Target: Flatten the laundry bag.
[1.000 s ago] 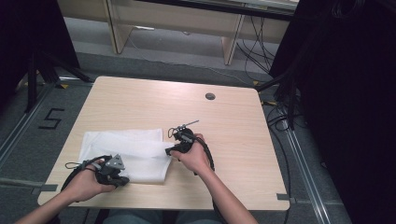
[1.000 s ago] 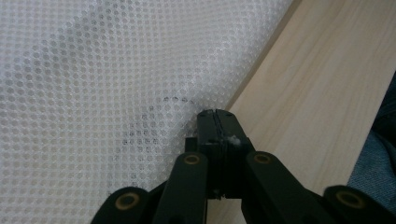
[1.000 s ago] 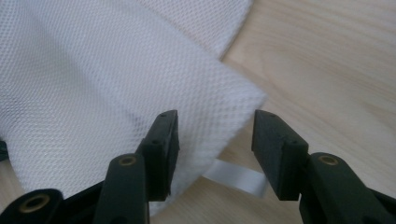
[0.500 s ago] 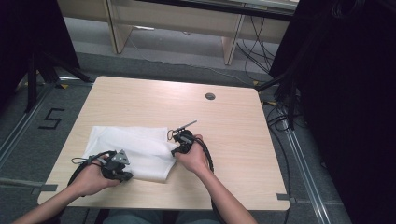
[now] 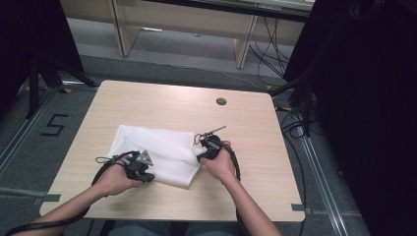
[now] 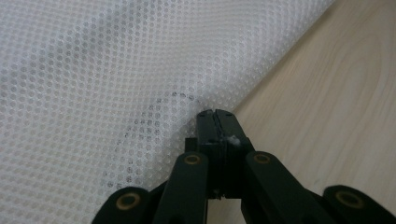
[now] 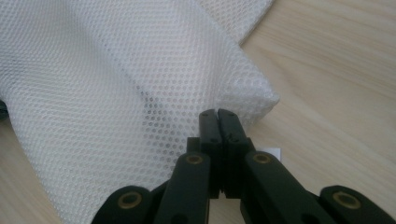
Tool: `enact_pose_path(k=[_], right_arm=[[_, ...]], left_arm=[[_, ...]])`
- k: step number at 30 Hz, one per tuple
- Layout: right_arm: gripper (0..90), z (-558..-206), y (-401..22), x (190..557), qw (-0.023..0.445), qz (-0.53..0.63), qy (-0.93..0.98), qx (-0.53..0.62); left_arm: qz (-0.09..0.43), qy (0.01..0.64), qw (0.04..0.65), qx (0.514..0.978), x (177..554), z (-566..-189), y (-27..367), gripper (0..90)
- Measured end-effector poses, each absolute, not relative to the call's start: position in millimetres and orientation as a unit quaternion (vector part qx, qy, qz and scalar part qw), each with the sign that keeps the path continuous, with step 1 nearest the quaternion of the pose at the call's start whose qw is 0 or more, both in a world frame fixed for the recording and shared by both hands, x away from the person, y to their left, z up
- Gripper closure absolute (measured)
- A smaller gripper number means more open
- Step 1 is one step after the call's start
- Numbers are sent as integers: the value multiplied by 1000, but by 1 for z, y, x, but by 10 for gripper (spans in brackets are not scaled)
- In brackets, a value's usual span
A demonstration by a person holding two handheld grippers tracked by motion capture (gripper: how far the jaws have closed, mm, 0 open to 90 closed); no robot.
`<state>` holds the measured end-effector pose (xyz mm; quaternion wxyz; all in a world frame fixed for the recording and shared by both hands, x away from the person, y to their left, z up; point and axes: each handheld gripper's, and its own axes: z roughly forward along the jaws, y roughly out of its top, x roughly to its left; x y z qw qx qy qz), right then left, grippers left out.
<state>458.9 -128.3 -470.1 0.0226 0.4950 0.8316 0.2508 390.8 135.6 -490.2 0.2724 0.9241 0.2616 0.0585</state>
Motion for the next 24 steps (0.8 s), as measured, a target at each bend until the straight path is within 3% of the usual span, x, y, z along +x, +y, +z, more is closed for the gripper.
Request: enact_pose_path(k=[12, 18, 21, 23, 24], right_arm=[[900, -467, -191, 461, 54, 245, 806, 536], [894, -467, -215, 464, 60, 227, 785, 574], [855, -468, -218, 465, 69, 239, 792, 557], [790, -467, -217, 467, 81, 246, 794, 550], [711, -465, -217, 470, 105, 256, 800, 533]], left_arm=[[82, 269, 317, 906, 403, -481, 117, 842], [108, 300, 357, 878, 407, -483, 117, 656], [121, 303, 365, 872, 412, -485, 117, 618], [129, 303, 370, 869, 414, -485, 117, 604], [130, 305, 379, 864, 416, -484, 116, 594]])
